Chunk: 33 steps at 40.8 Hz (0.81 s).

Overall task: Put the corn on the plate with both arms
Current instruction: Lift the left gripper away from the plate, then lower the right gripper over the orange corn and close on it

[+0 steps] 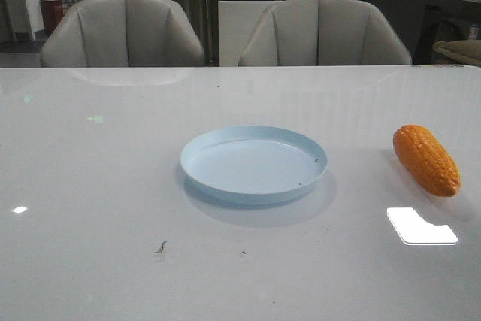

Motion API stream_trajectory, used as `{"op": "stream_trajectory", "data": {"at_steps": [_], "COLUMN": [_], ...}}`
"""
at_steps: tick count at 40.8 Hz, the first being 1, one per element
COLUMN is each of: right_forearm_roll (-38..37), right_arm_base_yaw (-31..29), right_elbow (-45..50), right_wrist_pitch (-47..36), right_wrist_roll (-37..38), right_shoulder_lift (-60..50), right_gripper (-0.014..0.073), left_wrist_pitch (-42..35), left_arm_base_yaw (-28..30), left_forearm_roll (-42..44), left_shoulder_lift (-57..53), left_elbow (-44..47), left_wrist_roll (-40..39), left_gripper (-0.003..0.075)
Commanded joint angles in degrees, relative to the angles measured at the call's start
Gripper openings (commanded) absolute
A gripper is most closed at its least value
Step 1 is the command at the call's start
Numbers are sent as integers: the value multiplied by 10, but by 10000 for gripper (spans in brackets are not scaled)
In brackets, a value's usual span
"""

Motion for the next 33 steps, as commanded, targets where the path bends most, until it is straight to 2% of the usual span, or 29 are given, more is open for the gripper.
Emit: {"op": "stream_trajectory", "data": {"at_steps": [1, 2, 8, 25, 33], "right_forearm_roll": [0, 0, 0, -1, 2], "right_arm_base_yaw": [-3, -3, -3, -3, -3], "right_elbow": [-24, -31, -81, -255, -302], "right_wrist_pitch": [-60, -62, -64, -50, -37], "right_wrist_roll": [0, 0, 0, 0, 0], "right_shoulder_lift": [0, 5, 58, 309, 399], "right_gripper": [591, 629, 625, 625, 625], "left_wrist_pitch": [-85, -93, -111, -125, -125], "left_arm_base_yaw": [0, 0, 0, 0, 0], "left_forearm_roll": [5, 4, -26, -35, -35], "left_shoulder_lift": [-73, -90, -148, -186, -186], "left_elbow": [94, 122, 190, 193, 193], "left_wrist_roll": [-7, -7, -7, -7, -7], "left_gripper": [500, 500, 500, 499, 499]}}
